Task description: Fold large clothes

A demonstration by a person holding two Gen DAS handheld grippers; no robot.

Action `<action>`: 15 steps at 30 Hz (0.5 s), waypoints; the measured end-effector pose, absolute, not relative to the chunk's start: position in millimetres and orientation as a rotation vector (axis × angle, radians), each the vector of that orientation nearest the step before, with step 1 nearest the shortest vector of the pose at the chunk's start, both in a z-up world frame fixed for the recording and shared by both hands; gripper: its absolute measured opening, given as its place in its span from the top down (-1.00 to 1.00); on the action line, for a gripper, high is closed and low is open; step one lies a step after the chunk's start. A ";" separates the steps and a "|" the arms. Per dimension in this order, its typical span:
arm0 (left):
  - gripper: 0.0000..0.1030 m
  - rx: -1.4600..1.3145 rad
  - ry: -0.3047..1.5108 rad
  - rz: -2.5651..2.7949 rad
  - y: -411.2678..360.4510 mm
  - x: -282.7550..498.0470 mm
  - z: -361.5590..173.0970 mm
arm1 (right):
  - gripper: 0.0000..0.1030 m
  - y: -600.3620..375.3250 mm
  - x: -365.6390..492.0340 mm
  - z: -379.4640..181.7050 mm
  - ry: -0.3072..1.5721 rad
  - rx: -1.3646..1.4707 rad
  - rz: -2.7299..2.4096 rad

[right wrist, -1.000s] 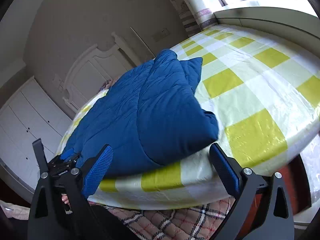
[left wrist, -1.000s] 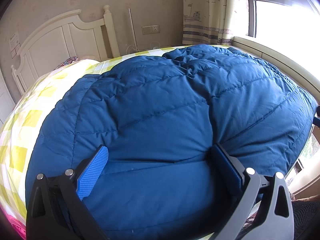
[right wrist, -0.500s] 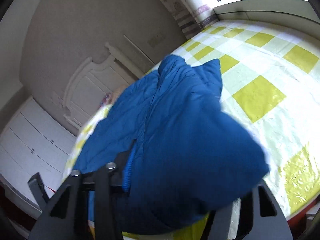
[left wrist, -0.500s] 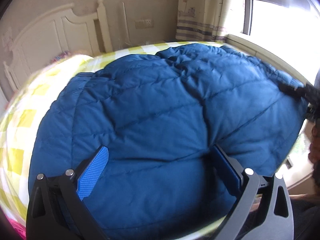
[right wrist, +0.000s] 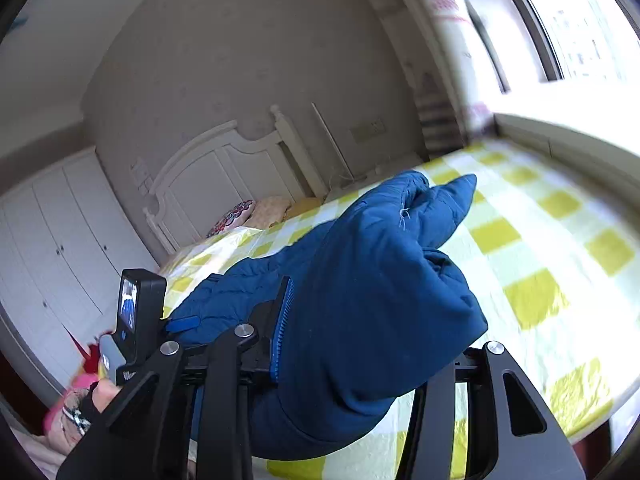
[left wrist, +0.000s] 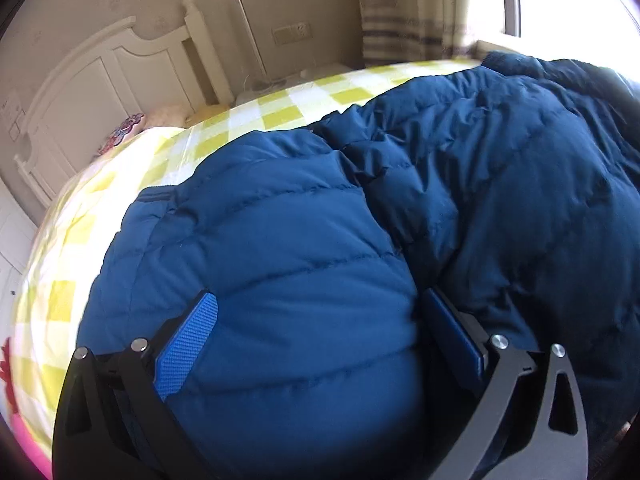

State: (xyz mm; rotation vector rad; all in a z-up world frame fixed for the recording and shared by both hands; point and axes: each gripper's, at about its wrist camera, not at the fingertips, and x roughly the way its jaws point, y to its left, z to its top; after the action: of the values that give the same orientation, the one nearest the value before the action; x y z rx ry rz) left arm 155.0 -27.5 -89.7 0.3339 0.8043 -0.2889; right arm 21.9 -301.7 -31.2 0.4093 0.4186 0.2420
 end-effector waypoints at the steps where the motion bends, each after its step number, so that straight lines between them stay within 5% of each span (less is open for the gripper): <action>1: -0.95 0.287 0.803 -0.357 -15.0 149.3 -84.0 | 0.10 -294.2 20.1 -23.8 0.405 0.377 0.250; 9: -0.93 -0.215 0.554 -0.211 179.1 124.2 -0.8 | 0.11 -134.0 21.4 51.3 0.241 -0.064 0.478; 15: -0.95 -0.233 0.451 -0.068 262.5 94.8 28.5 | 0.11 57.6 54.9 2.7 0.329 -0.493 0.693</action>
State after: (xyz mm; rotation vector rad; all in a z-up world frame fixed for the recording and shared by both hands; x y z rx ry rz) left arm 94.8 262.5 28.5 -0.2330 0.4506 -0.0684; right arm 54.9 57.6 2.7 -0.4931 0.3286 0.6925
